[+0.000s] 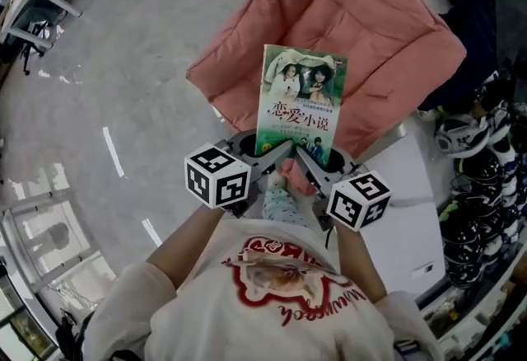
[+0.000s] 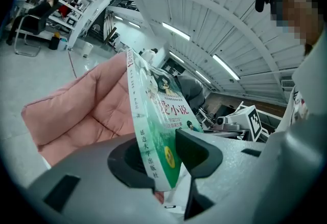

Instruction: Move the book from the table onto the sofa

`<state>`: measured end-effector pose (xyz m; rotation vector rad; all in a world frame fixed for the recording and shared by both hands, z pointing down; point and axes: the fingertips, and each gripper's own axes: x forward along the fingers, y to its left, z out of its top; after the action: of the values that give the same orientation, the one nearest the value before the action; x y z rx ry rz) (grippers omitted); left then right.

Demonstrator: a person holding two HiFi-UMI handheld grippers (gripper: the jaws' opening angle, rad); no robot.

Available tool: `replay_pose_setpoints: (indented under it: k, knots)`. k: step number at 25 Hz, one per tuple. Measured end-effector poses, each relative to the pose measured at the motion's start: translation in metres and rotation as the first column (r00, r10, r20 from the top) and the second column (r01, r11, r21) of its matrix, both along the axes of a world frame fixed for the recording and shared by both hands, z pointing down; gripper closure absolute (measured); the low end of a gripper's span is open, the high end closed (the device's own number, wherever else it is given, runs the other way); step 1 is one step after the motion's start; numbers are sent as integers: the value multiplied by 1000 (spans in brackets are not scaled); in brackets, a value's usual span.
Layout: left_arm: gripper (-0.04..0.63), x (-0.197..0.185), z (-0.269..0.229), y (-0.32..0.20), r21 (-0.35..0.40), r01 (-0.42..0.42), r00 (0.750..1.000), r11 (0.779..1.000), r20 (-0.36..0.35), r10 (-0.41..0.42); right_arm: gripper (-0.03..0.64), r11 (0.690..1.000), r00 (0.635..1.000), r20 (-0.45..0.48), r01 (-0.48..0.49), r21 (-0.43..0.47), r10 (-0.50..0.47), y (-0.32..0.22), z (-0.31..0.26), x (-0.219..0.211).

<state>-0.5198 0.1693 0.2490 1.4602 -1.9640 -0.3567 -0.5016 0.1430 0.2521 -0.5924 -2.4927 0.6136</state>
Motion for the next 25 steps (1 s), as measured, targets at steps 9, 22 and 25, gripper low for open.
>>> replay_pose_setpoints:
  k: [9, 22, 25]
  knots:
    - [471, 2, 8, -8, -70, -229, 973, 971, -11, 229, 488, 970, 973, -1, -232, -76, 233, -3, 10, 8]
    - [469, -30, 101, -18, -160, -410, 912, 898, -106, 397, 485, 891, 904, -93, -427, -154, 417, -7, 104, -20]
    - [469, -32, 125, -19, -177, -419, 907, 890, -115, 404, 485, 883, 899, -109, -438, -166, 425, -8, 127, -22]
